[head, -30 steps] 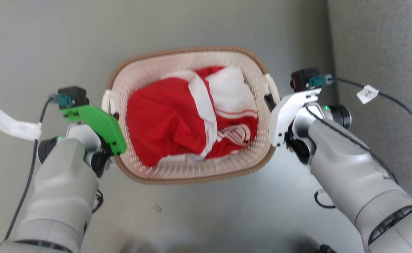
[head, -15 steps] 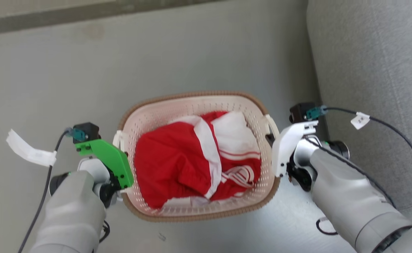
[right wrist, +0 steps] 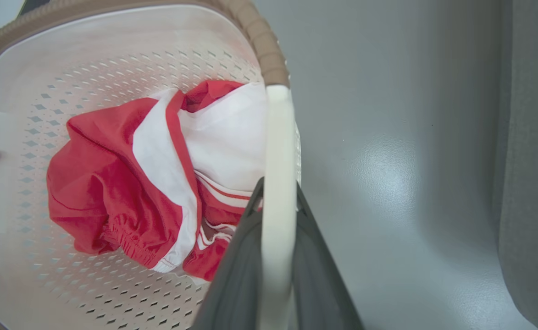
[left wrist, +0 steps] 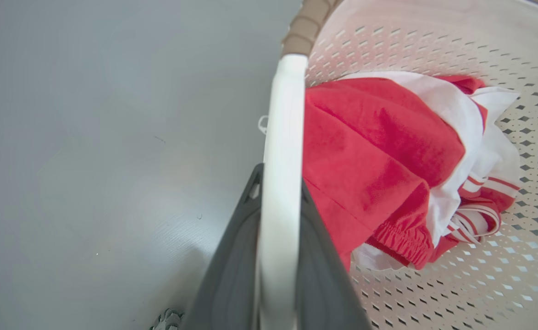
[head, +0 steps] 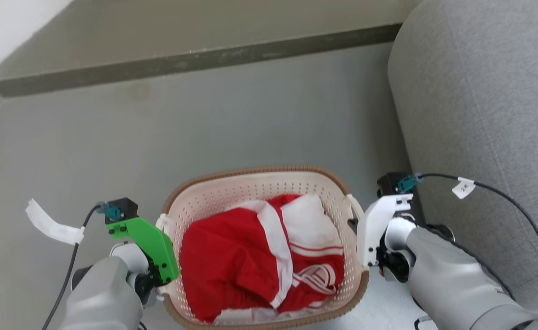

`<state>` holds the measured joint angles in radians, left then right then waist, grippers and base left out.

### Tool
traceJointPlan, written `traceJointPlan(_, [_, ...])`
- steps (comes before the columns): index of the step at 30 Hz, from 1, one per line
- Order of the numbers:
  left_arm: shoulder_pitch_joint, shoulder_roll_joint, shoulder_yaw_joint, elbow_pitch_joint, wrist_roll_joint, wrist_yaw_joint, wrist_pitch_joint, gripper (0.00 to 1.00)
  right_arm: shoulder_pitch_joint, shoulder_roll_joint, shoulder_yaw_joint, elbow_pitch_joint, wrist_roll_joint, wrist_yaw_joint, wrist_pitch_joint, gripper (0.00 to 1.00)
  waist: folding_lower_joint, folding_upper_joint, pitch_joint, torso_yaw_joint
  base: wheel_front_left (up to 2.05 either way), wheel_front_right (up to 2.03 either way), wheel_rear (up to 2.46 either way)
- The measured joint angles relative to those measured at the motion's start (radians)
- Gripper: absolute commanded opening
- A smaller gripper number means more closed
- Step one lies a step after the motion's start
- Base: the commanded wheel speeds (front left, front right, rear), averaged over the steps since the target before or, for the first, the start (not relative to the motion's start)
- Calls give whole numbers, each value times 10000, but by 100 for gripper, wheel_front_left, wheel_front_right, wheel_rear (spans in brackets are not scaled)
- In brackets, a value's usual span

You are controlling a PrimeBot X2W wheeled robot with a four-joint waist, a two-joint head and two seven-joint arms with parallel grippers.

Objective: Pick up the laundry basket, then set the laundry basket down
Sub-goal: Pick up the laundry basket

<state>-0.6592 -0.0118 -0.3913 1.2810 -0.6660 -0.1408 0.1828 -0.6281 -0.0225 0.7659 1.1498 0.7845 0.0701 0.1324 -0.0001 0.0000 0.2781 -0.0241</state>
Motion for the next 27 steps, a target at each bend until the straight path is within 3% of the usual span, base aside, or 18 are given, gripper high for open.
traceJointPlan(27, [958, -27, -44, 81, -161, 0, 855, 0, 882, 84, 378, 297, 414, 90, 798, 0, 0, 0, -1954, -172, 0, 0, 0])
